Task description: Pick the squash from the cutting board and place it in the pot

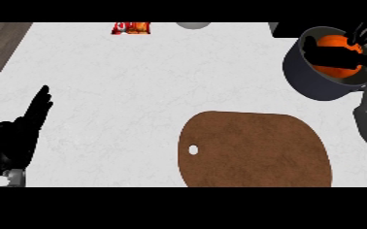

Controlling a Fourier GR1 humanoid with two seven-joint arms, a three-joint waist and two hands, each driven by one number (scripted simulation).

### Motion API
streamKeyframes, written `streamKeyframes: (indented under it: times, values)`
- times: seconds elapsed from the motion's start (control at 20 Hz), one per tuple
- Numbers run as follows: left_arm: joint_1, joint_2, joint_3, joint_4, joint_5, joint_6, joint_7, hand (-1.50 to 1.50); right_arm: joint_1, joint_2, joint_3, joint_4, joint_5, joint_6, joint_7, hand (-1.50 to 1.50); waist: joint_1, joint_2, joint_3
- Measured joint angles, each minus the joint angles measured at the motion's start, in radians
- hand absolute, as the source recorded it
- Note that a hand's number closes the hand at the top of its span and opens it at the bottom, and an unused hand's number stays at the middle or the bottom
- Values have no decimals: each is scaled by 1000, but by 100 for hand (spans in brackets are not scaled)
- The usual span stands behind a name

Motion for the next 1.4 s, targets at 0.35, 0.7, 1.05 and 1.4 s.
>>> streamKeyframes:
  times: [0.35,0.7,1.05,1.4]
  values:
    - [-2,-34,3,8,-29,-7,-5,0,-29,-60,-150,228,-69,-64,-228,150,4,1,0]
    - [1,-40,9,-35,-39,-22,16,0,-133,-115,-244,616,-105,-155,-487,150,20,6,1]
    - [-22,-56,4,-22,-57,-28,19,0,-249,-134,-266,983,-61,-256,-662,150,36,13,2]
    - [-41,-68,2,3,-74,-30,5,0,-328,-130,-377,1223,-151,-290,-801,-150,44,18,3]
